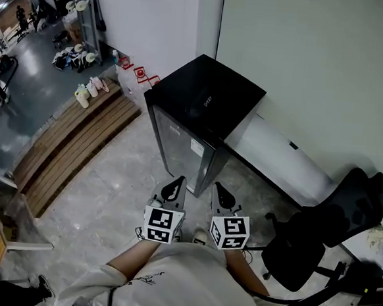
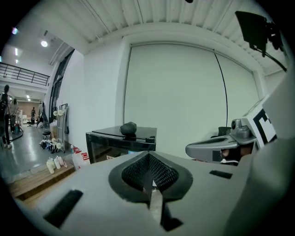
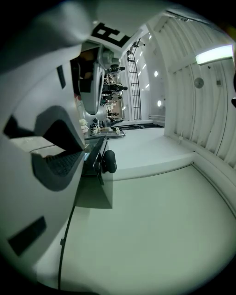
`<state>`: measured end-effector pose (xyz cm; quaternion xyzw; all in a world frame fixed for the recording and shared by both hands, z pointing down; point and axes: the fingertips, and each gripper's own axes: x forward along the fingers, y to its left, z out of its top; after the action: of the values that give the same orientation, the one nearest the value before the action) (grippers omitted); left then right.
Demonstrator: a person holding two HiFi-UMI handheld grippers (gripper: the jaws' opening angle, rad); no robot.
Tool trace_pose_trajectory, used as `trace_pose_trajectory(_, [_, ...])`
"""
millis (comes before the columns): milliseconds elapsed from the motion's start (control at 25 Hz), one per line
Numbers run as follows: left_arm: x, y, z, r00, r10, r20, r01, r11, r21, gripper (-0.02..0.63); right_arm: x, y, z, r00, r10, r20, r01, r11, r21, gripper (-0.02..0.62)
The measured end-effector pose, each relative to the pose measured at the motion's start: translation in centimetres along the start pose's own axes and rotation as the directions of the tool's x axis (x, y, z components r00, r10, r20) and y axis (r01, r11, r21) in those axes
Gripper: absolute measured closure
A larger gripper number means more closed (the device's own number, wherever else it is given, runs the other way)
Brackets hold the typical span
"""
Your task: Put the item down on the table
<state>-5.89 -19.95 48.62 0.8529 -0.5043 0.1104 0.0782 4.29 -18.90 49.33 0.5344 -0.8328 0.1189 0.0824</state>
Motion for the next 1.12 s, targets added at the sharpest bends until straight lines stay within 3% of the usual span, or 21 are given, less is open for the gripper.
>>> trace_pose_trajectory(280, [0.1,-0.2,0.0,1.000,-0.004,-0.005,0.005,1.000,0.018,0.600,0.0,0.7,-0.2,0.999,0.033,-0.010,-0.033,0.999,0.000,0.594])
trace_pose_trajectory(1120, [0.4,0.4,-0.4,1.000,-0.005,-0.007,0.005,1.000,0.000,0.600,0.8,1.4,0.0,0.999,0.029,-0.021,-0.030,0.999,-0.018,0.594])
